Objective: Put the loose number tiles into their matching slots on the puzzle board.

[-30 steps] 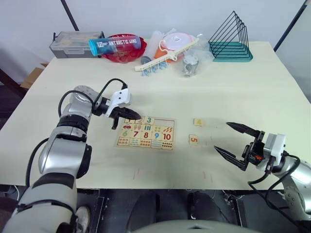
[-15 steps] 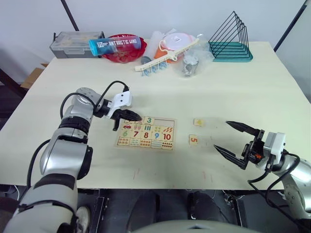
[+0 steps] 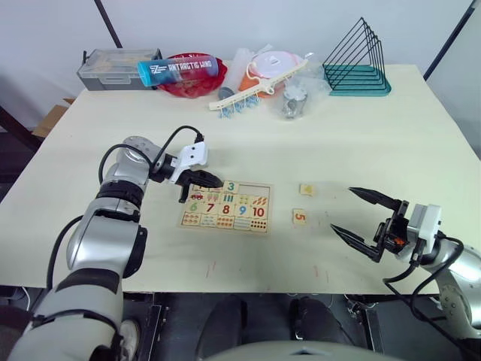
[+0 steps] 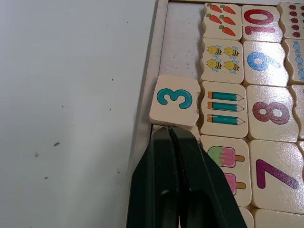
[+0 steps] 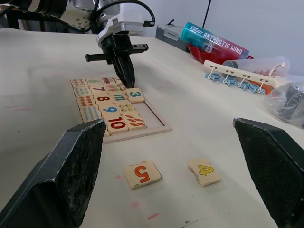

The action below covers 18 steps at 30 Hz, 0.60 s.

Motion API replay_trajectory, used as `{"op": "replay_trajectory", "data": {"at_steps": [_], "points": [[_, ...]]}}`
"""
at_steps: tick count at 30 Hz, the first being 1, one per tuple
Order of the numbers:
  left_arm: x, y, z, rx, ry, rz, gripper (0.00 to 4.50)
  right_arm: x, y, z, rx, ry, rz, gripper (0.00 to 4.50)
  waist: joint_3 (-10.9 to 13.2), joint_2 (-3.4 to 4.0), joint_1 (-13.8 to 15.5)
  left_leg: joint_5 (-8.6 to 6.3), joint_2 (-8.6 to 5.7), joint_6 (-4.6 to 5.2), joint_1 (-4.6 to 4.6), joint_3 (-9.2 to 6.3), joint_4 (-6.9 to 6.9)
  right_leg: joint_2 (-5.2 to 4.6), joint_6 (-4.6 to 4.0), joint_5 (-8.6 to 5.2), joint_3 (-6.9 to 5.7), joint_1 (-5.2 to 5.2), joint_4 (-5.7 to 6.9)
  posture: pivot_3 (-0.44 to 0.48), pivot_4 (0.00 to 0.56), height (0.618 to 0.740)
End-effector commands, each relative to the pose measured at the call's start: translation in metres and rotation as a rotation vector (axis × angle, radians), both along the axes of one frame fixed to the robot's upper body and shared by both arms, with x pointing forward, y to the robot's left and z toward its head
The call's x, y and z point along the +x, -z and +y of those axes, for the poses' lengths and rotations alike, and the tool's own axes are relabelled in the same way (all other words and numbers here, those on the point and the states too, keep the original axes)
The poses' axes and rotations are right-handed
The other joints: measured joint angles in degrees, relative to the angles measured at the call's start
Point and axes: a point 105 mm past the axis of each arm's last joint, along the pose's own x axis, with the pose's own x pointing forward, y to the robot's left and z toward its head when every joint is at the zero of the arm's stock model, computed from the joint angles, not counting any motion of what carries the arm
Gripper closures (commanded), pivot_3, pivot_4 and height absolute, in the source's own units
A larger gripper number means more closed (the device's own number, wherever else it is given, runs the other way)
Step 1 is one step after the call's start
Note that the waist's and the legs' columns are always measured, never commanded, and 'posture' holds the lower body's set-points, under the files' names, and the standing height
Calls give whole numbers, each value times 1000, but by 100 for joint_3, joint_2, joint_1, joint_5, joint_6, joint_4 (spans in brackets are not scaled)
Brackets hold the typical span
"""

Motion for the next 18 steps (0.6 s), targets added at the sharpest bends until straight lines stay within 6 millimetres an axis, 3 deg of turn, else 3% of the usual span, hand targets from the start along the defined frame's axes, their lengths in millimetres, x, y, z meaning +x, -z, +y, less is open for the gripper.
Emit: {"op": "replay_trajectory", "data": {"at_steps": [1, 18], "points": [[0, 1, -2, 11, 14, 3, 4460, 0, -8, -1, -1, 0, -37, 0, 0, 0, 1, 0, 0, 0, 0, 0, 0, 0, 0, 0, 0, 0, 0, 0, 150, 740], [1, 2, 1, 17, -5, -4, 4460, -1, -8, -1, -5, -2, -38, 0, -1, 0, -2, 0, 0, 0, 1, 0, 0, 0, 0, 0, 0, 1, 0, 0, 150, 740]]}}
